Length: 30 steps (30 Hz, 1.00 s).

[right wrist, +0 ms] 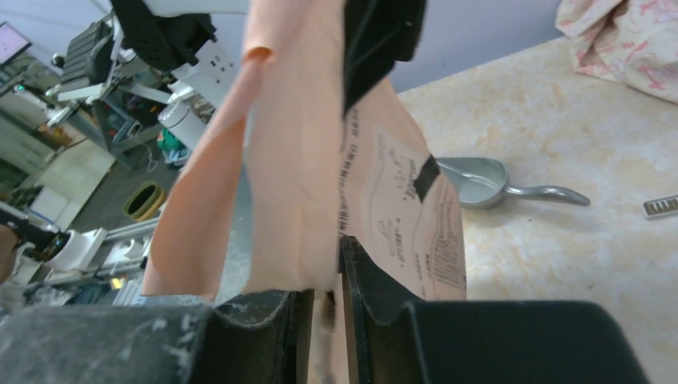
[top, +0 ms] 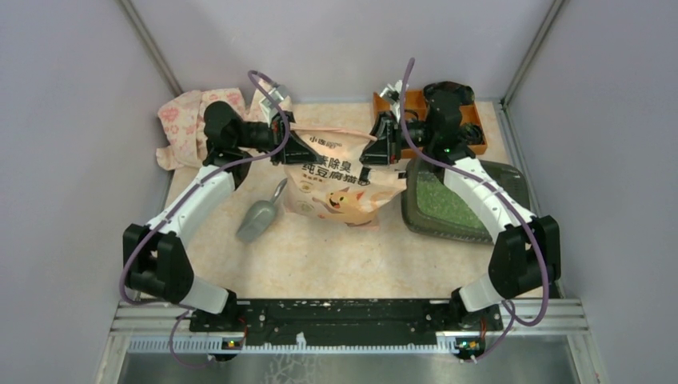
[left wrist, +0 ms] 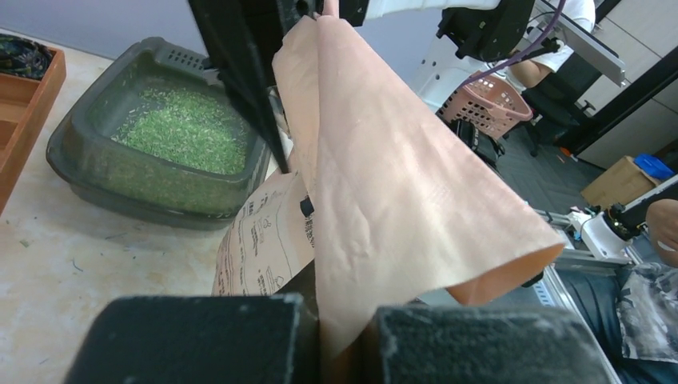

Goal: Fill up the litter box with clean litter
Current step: Adjust the cat litter bag at the center of the board.

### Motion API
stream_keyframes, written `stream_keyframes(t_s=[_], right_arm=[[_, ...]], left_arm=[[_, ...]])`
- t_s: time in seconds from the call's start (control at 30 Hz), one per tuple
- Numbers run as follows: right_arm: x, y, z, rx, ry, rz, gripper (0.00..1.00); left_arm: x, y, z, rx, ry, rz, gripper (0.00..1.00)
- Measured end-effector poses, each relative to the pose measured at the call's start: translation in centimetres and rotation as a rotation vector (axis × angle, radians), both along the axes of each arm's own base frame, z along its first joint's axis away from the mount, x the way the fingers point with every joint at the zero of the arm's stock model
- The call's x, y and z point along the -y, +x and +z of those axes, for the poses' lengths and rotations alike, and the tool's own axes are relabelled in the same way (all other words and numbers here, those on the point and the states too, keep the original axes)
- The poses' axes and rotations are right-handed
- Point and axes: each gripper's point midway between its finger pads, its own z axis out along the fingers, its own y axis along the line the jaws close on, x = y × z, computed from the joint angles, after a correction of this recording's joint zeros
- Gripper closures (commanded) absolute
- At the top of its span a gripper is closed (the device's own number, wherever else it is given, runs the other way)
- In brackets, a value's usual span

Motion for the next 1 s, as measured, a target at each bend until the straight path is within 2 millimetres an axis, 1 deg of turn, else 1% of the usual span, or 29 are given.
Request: stream_keyframes(t_s=[0.1, 0.23, 0.27, 0.3, 0.33, 0.37, 0.4, 0.43, 0.57, 0.63, 0.7, 0.8, 0.83, 0.9, 0.93, 1.0], right_arm=[[0.0, -0.7, 0.4, 0.006, 0.006, 0.039, 0.84], [0.0, -1.1, 0.4, 0.007, 0.005, 0.058, 0.92], [-0.1, -1.1, 0.2, 0.004, 0.003, 0.057, 0.96], [-0.2, -1.0, 0.1, 0.001, -0.001, 0.053, 1.0], [-0.3, -0.9, -0.1, -0.006, -0.009, 0.044, 1.0], [-0.4, -0.7, -0.4, -0.015, -0.021, 0.024, 1.0], [-0.6, -0.3, -0.7, -0.022, -0.038, -0.003, 1.0], [-0.8, 0.1, -0.9, -0.026, -0.058, -0.033, 1.0], [-1.6, 2.1, -1.8, -0.007, -0.154, -0.191, 1.0], [-1.9, 3.2, -2.2, 0.02, -0.211, -0.281, 1.0], [-2.2, 4.1, -2.6, 0.051, -0.265, -0.36, 1.0], [-3.0, 5.3, -3.0, 0.113, -0.355, -0.472, 1.0], [-3.3, 5.5, -3.1, 0.133, -0.375, -0.495, 1.0], [-3.8, 6.2, -3.7, 0.185, -0.427, -0.561, 1.0], [-3.8, 6.5, -3.9, 0.203, -0.446, -0.585, 1.0], [-3.8, 6.9, -4.6, 0.242, -0.501, -0.644, 1.0]], left_arm=[[0.2, 0.6, -0.6, -0.018, 0.005, 0.0, 0.99], [0.5, 1.6, -1.2, -0.046, 0.017, 0.001, 0.97], [0.6, 1.9, -1.2, -0.045, 0.018, 0.001, 0.94], [0.6, 2.1, -1.2, -0.047, 0.02, 0.001, 0.9], [0.7, 2.3, -1.2, -0.047, 0.021, 0.001, 0.84], [0.8, 2.6, -1.0, -0.047, 0.021, 0.005, 0.74], [0.8, 2.8, -1.0, -0.046, 0.021, 0.011, 0.68], [0.8, 3.3, -0.7, -0.038, 0.018, 0.023, 0.64], [0.9, 4.8, -0.1, -0.041, 0.026, 0.086, 0.59], [1.0, 5.8, 0.1, -0.034, 0.038, 0.138, 0.54], [0.8, 7.1, 0.1, -0.037, 0.062, 0.205, 0.53], [-0.3, 9.1, -0.3, -0.042, 0.095, 0.323, 0.5], [-0.9, 9.8, -0.6, -0.05, 0.109, 0.369, 0.47], [-2.6, 11.4, -1.2, -0.073, 0.136, 0.471, 0.43], [-3.3, 11.9, -1.3, -0.08, 0.145, 0.511, 0.42], [-5.4, 12.9, -1.8, -0.104, 0.169, 0.62, 0.42]])
